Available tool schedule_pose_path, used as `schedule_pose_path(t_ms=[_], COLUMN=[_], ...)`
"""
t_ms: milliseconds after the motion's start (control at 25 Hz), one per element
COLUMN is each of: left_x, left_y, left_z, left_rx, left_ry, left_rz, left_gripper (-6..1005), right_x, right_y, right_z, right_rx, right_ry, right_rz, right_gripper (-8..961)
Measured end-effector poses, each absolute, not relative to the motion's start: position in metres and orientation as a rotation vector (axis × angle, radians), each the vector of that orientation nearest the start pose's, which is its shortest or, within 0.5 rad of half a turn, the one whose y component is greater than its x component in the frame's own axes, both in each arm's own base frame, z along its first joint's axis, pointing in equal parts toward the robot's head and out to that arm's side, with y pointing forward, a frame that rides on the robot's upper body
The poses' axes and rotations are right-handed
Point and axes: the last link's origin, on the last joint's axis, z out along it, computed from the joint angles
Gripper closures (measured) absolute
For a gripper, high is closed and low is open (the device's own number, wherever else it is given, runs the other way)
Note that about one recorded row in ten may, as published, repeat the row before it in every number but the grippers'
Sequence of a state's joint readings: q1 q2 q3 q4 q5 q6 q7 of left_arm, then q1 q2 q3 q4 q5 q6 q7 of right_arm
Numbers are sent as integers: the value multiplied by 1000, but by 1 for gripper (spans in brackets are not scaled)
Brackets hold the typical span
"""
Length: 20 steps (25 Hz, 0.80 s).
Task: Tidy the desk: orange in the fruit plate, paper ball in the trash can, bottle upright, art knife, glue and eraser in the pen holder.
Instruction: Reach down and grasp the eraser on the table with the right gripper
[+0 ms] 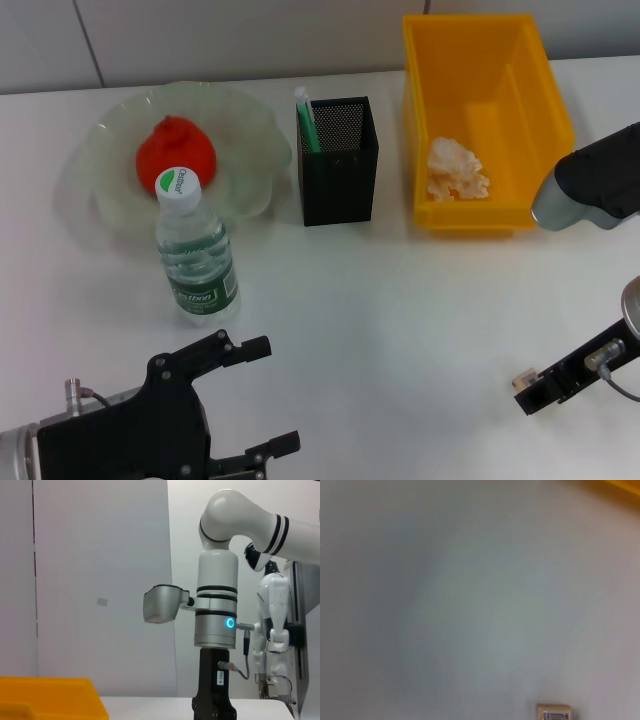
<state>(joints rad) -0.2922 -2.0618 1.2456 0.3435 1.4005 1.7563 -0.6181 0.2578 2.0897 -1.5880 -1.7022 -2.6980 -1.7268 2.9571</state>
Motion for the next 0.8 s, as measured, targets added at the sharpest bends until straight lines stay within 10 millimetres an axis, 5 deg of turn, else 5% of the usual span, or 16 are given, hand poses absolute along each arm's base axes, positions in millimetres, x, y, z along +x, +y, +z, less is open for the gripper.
schedule_pose_path(t_ms=[800], left_x=[-273], left_y=[211], left_z=[-50], left_rx=[-2703], left_ry=[-51], left_rz=[-1141], left_gripper=[186], right_x=[223], right_y=[272], right_z=[-1], right_rx=[-2297], right_ry=[1366], right_rz=[-662], right_gripper=[378])
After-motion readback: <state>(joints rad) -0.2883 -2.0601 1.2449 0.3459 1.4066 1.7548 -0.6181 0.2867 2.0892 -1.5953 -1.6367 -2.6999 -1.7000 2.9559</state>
